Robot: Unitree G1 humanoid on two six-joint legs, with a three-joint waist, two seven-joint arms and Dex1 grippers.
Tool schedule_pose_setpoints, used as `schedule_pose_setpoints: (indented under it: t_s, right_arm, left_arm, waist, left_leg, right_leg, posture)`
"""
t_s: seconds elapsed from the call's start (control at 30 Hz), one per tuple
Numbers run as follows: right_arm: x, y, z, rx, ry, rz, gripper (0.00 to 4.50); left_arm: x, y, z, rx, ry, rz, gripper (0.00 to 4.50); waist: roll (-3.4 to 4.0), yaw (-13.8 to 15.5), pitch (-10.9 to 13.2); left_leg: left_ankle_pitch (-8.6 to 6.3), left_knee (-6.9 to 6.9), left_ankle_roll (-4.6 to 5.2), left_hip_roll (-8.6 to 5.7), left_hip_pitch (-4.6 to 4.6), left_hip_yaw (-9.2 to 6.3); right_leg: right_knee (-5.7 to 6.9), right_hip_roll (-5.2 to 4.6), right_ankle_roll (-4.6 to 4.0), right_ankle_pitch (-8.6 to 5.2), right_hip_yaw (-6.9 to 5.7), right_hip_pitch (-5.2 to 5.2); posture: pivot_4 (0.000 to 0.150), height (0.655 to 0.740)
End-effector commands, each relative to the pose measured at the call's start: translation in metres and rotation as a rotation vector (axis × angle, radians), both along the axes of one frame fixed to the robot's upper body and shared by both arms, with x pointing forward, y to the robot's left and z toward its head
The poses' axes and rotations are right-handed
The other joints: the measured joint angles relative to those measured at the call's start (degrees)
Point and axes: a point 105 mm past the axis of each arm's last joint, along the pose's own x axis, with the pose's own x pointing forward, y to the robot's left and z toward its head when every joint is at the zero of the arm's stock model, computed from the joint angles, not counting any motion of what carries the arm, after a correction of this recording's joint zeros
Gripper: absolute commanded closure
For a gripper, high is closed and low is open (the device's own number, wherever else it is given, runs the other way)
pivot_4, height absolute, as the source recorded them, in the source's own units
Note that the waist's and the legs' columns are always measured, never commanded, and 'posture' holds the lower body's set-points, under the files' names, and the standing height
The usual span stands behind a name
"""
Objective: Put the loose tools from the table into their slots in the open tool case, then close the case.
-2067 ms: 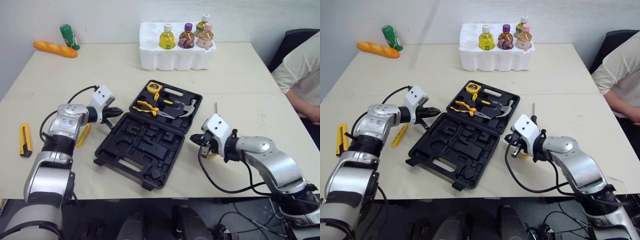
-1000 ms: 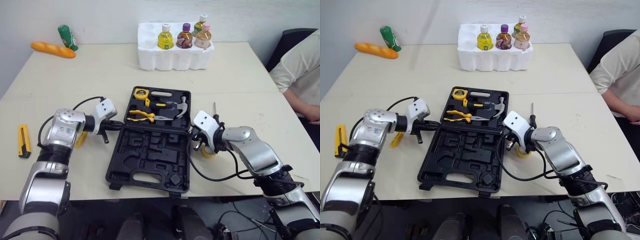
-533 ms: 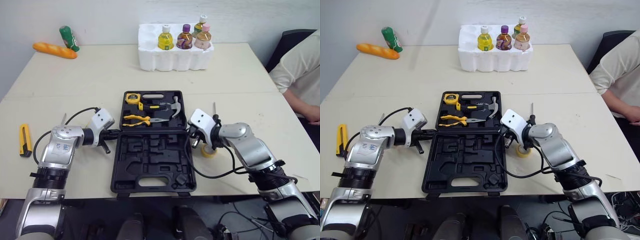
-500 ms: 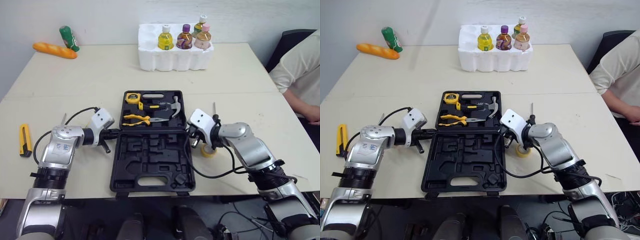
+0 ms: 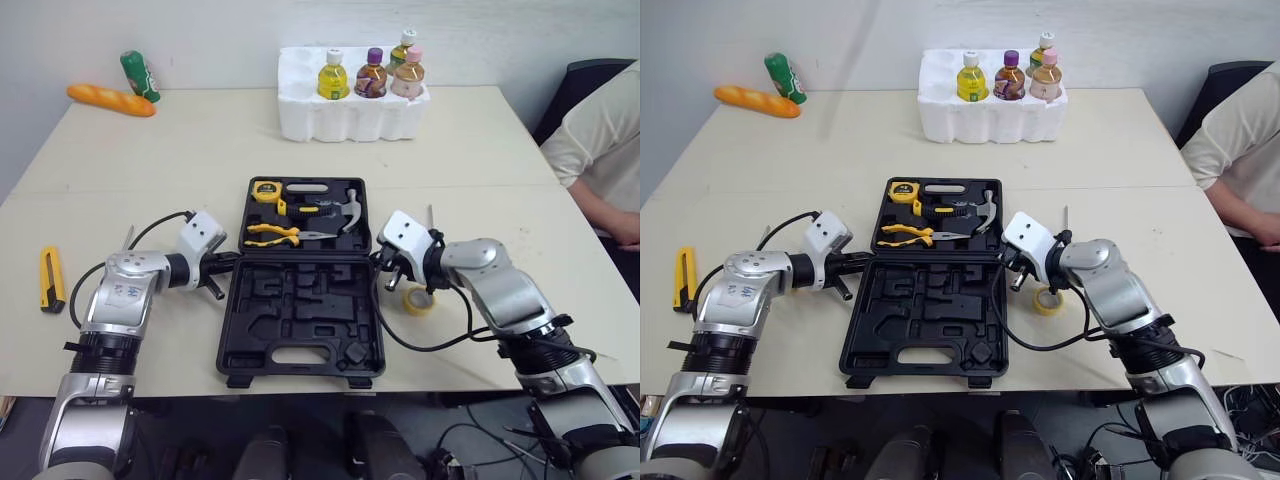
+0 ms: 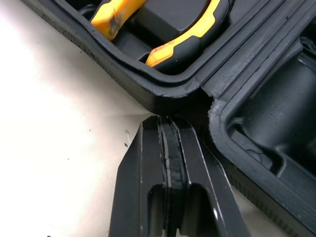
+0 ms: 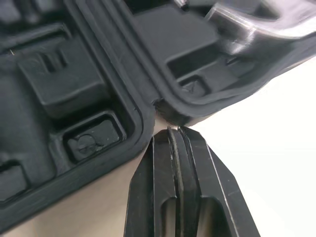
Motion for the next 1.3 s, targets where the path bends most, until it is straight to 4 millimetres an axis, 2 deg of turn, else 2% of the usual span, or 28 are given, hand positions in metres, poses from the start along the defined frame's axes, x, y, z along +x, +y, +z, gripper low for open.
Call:
schedule_pose_setpoints:
  t_s: [0.03,0.2,0.23,0.3,0.37,0.43,0.5,0.57,0.63,0.73,0.87,0.97,1.03,1.13,1.3]
  right_arm:
    - [-0.007,-0.015,0.022,0.059,-0.069,-0.028,4.50]
    - [-0.020,-0.060,0.045,0.206,-0.093,-0.121,4.50]
    - [-0.024,-0.072,0.049,0.238,-0.085,-0.141,4.50]
    - [-0.032,-0.095,0.054,0.275,-0.070,-0.179,3.83]
    - [-0.042,-0.126,0.052,0.270,-0.049,-0.240,3.07]
    - [-0.049,-0.142,0.050,0.260,-0.041,-0.268,2.01]
    - [-0.058,-0.170,0.044,0.265,-0.020,-0.337,1.06]
    - [-0.067,-0.192,0.039,0.250,-0.002,-0.385,0.17]
    - [-0.074,-0.216,0.033,0.219,0.012,-0.441,0.07]
    - [-0.079,-0.247,0.034,0.218,-0.027,-0.515,0.07]
    - [-0.088,-0.277,0.044,0.217,-0.079,-0.582,0.07]
    - [-0.092,-0.294,0.040,0.184,-0.098,-0.638,0.07]
    - [-0.091,-0.296,0.038,0.171,-0.104,-0.644,0.07]
    - [-0.088,-0.293,0.038,0.182,-0.113,-0.626,0.07]
    - [-0.083,-0.272,0.046,0.217,-0.126,-0.539,0.07]
  left_arm:
    - [-0.006,0.010,0.027,-0.140,-0.098,0.021,4.46]
    - [-0.049,0.044,0.040,-0.277,-0.132,0.073,4.46]
    - [-0.062,0.053,0.042,-0.308,-0.131,0.090,4.00]
    - [-0.087,0.070,0.044,-0.364,-0.114,0.141,3.59]
    - [-0.115,0.095,0.040,-0.389,-0.096,0.244,2.75]
    - [-0.131,0.108,0.037,-0.395,-0.084,0.311,1.78]
    - [-0.149,0.144,0.028,-0.448,-0.078,0.475,0.89]
    - [-0.163,0.171,0.022,-0.453,-0.087,0.595,0.11]
    - [-0.174,0.196,0.017,-0.429,-0.094,0.699,0.02]
    - [-0.185,0.222,0.013,-0.364,-0.104,0.799,0.02]
    - [-0.200,0.254,0.013,-0.277,-0.116,0.921,0.02]
    - [-0.208,0.276,0.014,-0.245,-0.132,1.028,0.02]
    - [-0.208,0.277,0.013,-0.226,-0.122,1.024,0.02]
    - [-0.203,0.269,0.007,-0.203,-0.100,0.983,0.02]
    - [-0.185,0.243,0.007,-0.220,-0.089,0.890,0.02]
  waist:
    - [0.00,-0.1,0.0]
    - [0.00,-0.2,0.0]
    - [0.00,-0.1,0.0]
    - [0.00,-0.1,0.0]
    - [0.00,0.0,0.0]
    - [0.00,0.1,0.0]
    - [-0.01,0.2,0.0]
    - [0.02,0.3,0.0]
    - [0.04,0.3,0.0]
    - [0.05,0.1,0.0]
    - [0.06,-0.1,0.0]
    - [0.07,-0.2,0.0]
    - [0.07,-0.3,0.0]
    - [0.16,-0.3,0.0]
    - [0.19,-0.1,0.0]
  left_leg:
    - [0.00,-0.02,0.00,0.01,-0.01,-0.01]
    - [-0.04,-0.05,0.05,0.02,-0.03,-0.01]
    - [-0.05,-0.09,0.07,0.03,0.01,-0.01]
    - [-0.07,-0.10,0.10,0.05,0.03,-0.02]
    - [-0.18,-0.19,0.28,0.07,0.11,-0.04]
    - [-0.25,-0.23,0.39,0.07,0.13,-0.07]
    - [-0.32,-0.23,0.51,0.06,0.16,-0.07]
    - [-0.34,-0.27,0.53,0.06,0.46,-0.09]
    - [-0.36,-0.81,0.56,0.05,1.26,-0.07]
    - [-0.39,-1.27,0.54,0.07,1.89,-0.04]
    - [-0.39,-1.40,0.53,0.08,2.00,-0.04]
    - [-0.38,-1.56,0.52,0.09,2.05,-0.02]
    - [-0.35,-1.68,0.48,0.11,2.10,-0.01]
    - [-0.33,-1.76,0.45,0.12,2.09,0.04]
    - [-0.31,-1.82,0.41,0.14,2.07,0.05]
  right_leg:
    - [-0.03,0.01,0.00,0.00,-0.01,0.00]
    - [-0.17,-0.03,0.00,0.00,0.02,0.02]
    - [-0.19,-0.04,0.00,0.00,0.03,0.05]
    - [-0.33,-0.05,0.00,0.00,0.01,0.09]
    - [-0.35,-0.06,0.00,0.00,0.01,0.18]
    - [-0.49,-0.08,-0.02,-0.01,0.00,0.21]
    - [-0.65,-0.11,-0.03,-0.01,-0.01,0.26]
    - [-0.66,-0.12,-0.04,-0.02,-0.03,0.54]
    - [-1.03,-0.13,-0.10,-0.06,-0.02,1.29]
    - [-1.37,-0.13,-0.20,-0.11,-0.04,1.81]
    - [-1.46,-0.13,-0.21,-0.12,-0.03,1.91]
    - [-1.50,-0.15,-0.23,-0.13,-0.01,1.90]
    - [-1.52,-0.14,-0.25,-0.14,-0.01,1.90]
    - [-1.52,-0.15,-0.27,-0.15,0.00,1.87]
    - [-1.55,-0.16,-0.27,-0.15,-0.02,1.85]
  posture:
    - [0.150,0.7367]
    - [0.150,0.7367]
    - [0.150,0.7367]
    - [0.150,0.7367]
    - [0.150,0.7367]
    - [0.150,0.7367]
    - [0.150,0.7367]
    - [0.150,0.7367]
    - [0.150,0.7367]
    - [0.150,0.7367]
    - [0.150,0.7367]
    - [0.150,0.7367]
    - [0.150,0.7367]
    - [0.150,0.7367]
    - [0.150,0.7367]
